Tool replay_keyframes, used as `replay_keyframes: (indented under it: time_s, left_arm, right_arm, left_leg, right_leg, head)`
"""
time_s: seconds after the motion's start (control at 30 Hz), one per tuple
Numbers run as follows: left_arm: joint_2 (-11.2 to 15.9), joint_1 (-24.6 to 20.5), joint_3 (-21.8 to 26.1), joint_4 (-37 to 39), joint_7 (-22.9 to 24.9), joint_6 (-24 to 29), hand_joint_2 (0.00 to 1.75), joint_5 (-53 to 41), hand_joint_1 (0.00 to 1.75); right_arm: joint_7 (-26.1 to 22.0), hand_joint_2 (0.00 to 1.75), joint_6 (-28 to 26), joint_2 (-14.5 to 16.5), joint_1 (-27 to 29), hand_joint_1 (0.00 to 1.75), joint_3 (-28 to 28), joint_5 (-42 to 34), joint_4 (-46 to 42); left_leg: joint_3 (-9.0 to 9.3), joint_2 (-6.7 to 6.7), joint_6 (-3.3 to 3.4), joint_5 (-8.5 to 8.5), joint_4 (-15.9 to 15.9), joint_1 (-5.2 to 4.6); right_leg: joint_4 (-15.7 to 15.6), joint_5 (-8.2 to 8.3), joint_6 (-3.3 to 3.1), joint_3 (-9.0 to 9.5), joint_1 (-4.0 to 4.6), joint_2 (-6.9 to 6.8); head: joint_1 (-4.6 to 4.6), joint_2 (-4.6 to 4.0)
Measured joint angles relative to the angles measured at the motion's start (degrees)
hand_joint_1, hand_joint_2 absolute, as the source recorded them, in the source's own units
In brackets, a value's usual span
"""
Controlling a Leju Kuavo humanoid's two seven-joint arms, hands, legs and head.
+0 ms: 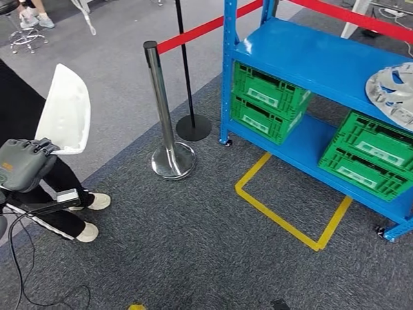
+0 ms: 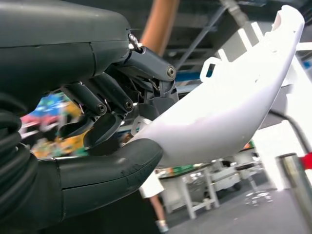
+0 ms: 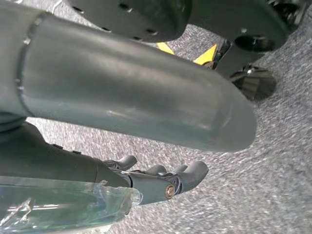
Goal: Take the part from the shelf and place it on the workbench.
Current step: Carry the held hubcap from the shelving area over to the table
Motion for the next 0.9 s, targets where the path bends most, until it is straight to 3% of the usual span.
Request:
replay_keyframes:
  time_s: [0.07, 0.13, 0.17, 0.23, 0.3, 0.37, 0.4, 0.43, 0.47, 0.5, 0.57, 0.6, 0.67, 0.73, 0.8, 0.87, 0.9]
  left_arm:
    - [0.1, -0.2, 0.2, -0.1, 0.0, -0.3, 1.75, 0.4, 1.75]
    - [0.3, -0.1, 0.4, -0.1, 0.0, -0.8, 1.75, 0.9, 1.75]
    - [0.5, 0.0, 0.6, -0.2, 0.0, -1.0, 1.75, 1.2, 1.75]
    - [0.8, -0.1, 1.0, -0.4, 0.0, -1.3, 1.75, 1.7, 1.75]
    - [0.9, -0.2, 1.2, -0.6, 0.0, -1.6, 1.75, 2.2, 1.75]
    - [0.9, -0.2, 1.2, -0.8, 0.0, -1.9, 1.75, 2.6, 1.75]
    - [0.9, -0.2, 1.2, -0.8, -0.1, -2.0, 1.75, 2.8, 1.75]
    - [1.0, -0.2, 1.3, -0.9, -0.2, -2.2, 1.75, 3.0, 1.75]
    - [1.2, -0.2, 1.4, -1.0, -0.3, -2.4, 1.75, 3.3, 1.75]
    - [1.4, -0.2, 1.6, -1.2, -0.4, -2.7, 1.75, 3.6, 1.75]
    - [1.9, -0.4, 2.3, -1.7, -0.6, -3.1, 1.75, 4.4, 1.75]
    - [2.3, -0.4, 2.6, -2.0, -0.7, -3.4, 1.75, 4.7, 1.75]
    - [3.2, -0.4, 3.1, -2.6, -1.0, -3.9, 1.75, 5.4, 1.75]
    - [4.2, -0.3, 3.8, -3.1, -1.1, -4.4, 1.75, 6.1, 1.75]
    - [4.7, -0.5, 4.6, -3.7, -1.1, -4.9, 1.75, 6.8, 1.75]
    - [4.7, -0.4, 5.1, -4.1, -1.1, -5.3, 1.75, 7.6, 1.75]
    - [4.7, -0.2, 5.4, -4.2, -1.1, -5.4, 1.75, 7.9, 1.75]
  right_arm:
    - [0.0, 0.0, 0.0, 0.0, -0.1, 0.0, 0.0, 0.0, 0.0]
    - [0.1, 0.0, 0.0, 0.0, -0.1, 0.0, 0.0, 0.0, 0.0]
    - [0.1, 0.0, 0.0, 0.0, -0.2, 0.0, 0.0, 0.1, 0.0]
    - [0.1, 0.0, 0.0, 0.0, -0.3, 0.0, 0.0, 0.1, 0.0]
    - [0.0, 0.0, 0.1, 0.0, -0.2, 0.0, 0.0, 0.1, 0.0]
    - [0.0, 0.0, 0.1, 0.0, 0.0, 0.0, 0.0, 0.1, 0.0]
    - [0.0, 0.0, 0.1, 0.0, 0.1, 0.0, 0.0, 0.1, 0.0]
    - [0.0, 0.0, 0.1, 0.0, 0.2, 0.0, 0.0, 0.1, 0.0]
    - [0.0, 0.0, 0.0, 0.0, 0.2, 0.0, 0.0, 0.1, 0.0]
    - [0.0, 0.0, 0.0, 0.0, 0.1, 0.0, 0.0, 0.1, 0.0]
    - [0.0, 0.0, 0.0, 0.0, 0.1, 0.0, 0.0, 0.1, 0.0]
    - [0.0, 0.0, 0.1, 0.0, 0.1, 0.0, 0.0, 0.1, 0.0]
    - [0.0, 0.0, 0.1, 0.0, 0.2, 0.0, 0.0, 0.1, 0.0]
    - [0.0, 0.0, 0.1, 0.0, 0.1, 0.0, 0.0, 0.1, 0.0]
    - [-0.1, 0.0, 0.1, 0.0, 0.1, 0.0, 0.0, 0.0, 0.0]
    - [-0.1, 0.0, 0.1, 0.0, 0.3, 0.0, 0.0, 0.0, 0.0]
    - [-0.1, 0.0, 0.1, 0.0, 0.3, 0.0, 0.0, -0.1, 0.0]
  left_leg:
    - [2.58, 1.98, 0.76, 1.03, -4.8, -0.42]
    - [2.37, 1.14, 1.82, 1.08, -5.4, -0.67]
    - [2.22, 0.51, 2.21, 1.21, -5.5, -0.65]
    - [2.07, -0.73, 3.03, 1.51, -5.6, -0.47]
    - [1.93, -2.03, 3.56, 1.67, -5.7, -0.42]
    - [1.76, -3.51, 3.75, 1.8, -5.6, -0.54]
    - [1.7, -4.31, 3.77, 1.87, -5.6, -0.58]
    - [1.67, -5.13, 3.73, 1.94, -5.6, -0.58]
    - [1.64, -5.95, 3.61, 2.02, -5.5, -0.52]
    - [1.55, -6.69, 3.42, 2.1, -5.4, -0.49]
    - [1.04, -8.02, 2.83, 2.38, -5.2, -0.39]
    - [0.74, -8.66, 2.42, 2.62, -5.2, -0.3]
    - [0.3, -9.8, 1.63, 3.12, -5.4, 0.05]
    - [-0.59, -7.98, 1.11, 2.1, -4.0, -0.02]
    - [-3.37, -4.52, 0.73, -1.35, 2.0, -0.19]
    - [-6.73, -3.2, 0.43, -4.53, 9.5, -0.04]
    - [-7.38, -3.05, 0.37, -4.86, 11.1, 0.03]
  right_leg:
    - [0.1, -0.18, 0.55, 0.04, 0.4, -1.28]
    - [0.0, -0.24, 1.06, 0.11, 0.52, -2.58]
    - [0.1, -0.46, 1.37, 0.02, 0.41, -2.35]
    - [2.9, -2.41, 1.86, -1.22, 0.17, 0.31]
    - [10.4, -6.21, 1.94, -4.62, 0.1, 3.33]
    - [17.1, -8.48, 1.82, -7.94, 0.14, 3.97]
    - [17.6, -7.98, 1.72, -8.3, 0.15, 4.02]
    - [15.7, -6.42, 1.59, -7.49, 0.12, 4.16]
    - [11.9, -4.21, 1.46, -5.71, 0.05, 4.76]
    - [7.6, -2.38, 1.36, -3.72, -0.14, 6.36]
    - [2.0, -0.58, 1.37, -0.94, -0.49, 8.97]
    - [1.3, -0.59, 1.34, -0.58, -0.5, 9.52]
    - [1.2, -0.25, 0.92, -0.56, -0.36, 8.2]
    - [0.9, 0.16, 0.21, -0.53, -0.38, 6.83]
    - [0.6, 0.36, -0.27, -0.62, -0.25, 5.27]
    - [0.6, 0.35, -0.41, -0.79, -0.08, 3.56]
    - [0.6, 0.34, -0.42, -0.84, -0.04, 2.7]
  head:
    - [0.03, 0.0]
    - [0.09, 0.0]
    - [0.1, 0.0]
    - [0.23, 0.0]
    - [0.42, 0.0]
    - [0.46, 0.0]
    - [0.46, 0.0]
    - [0.46, 0.0]
    - [0.47, 0.0]
    - [0.46, 0.0]
    - [0.42, 0.0]
    - [0.39, 0.0]
    - [0.4, 0.0]
    - [0.17, 0.0]
    - [-0.07, 0.0]
    - [-0.11, 0.0]
    - [-0.13, 0.0]
